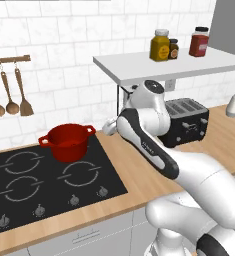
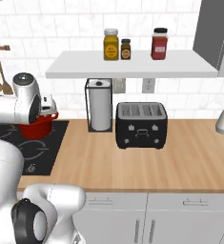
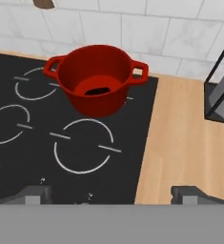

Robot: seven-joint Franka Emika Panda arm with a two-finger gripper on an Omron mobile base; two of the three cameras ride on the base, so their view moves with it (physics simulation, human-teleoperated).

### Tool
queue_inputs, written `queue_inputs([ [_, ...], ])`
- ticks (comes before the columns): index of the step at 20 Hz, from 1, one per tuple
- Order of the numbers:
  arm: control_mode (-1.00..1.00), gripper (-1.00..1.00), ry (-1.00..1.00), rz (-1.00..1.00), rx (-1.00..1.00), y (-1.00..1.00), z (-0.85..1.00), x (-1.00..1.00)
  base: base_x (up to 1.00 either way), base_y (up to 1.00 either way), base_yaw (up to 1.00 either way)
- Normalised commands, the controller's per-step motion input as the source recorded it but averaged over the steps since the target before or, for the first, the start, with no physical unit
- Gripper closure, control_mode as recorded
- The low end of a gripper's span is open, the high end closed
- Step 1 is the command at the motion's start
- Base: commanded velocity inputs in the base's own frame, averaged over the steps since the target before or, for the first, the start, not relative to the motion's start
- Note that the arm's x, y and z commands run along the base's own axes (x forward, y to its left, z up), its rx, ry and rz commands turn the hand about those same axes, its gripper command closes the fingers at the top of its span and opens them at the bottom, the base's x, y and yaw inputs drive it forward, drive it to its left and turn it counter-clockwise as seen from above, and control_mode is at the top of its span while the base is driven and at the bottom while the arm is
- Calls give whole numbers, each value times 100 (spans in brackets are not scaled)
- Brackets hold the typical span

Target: Put the avocado and bell pepper in the pot. Retrieve the spatula and lightly stir the vegetables in the pot.

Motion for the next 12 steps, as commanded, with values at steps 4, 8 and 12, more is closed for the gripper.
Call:
queue_inputs([
  [4,-100,-100,19,-10,-15,-78,56,-27,0,0,0],
  [8,-100,-100,22,-26,-16,-94,64,-18,0,0,0],
  [12,-100,-100,14,-19,-8,-94,51,-32,0,0,0],
])
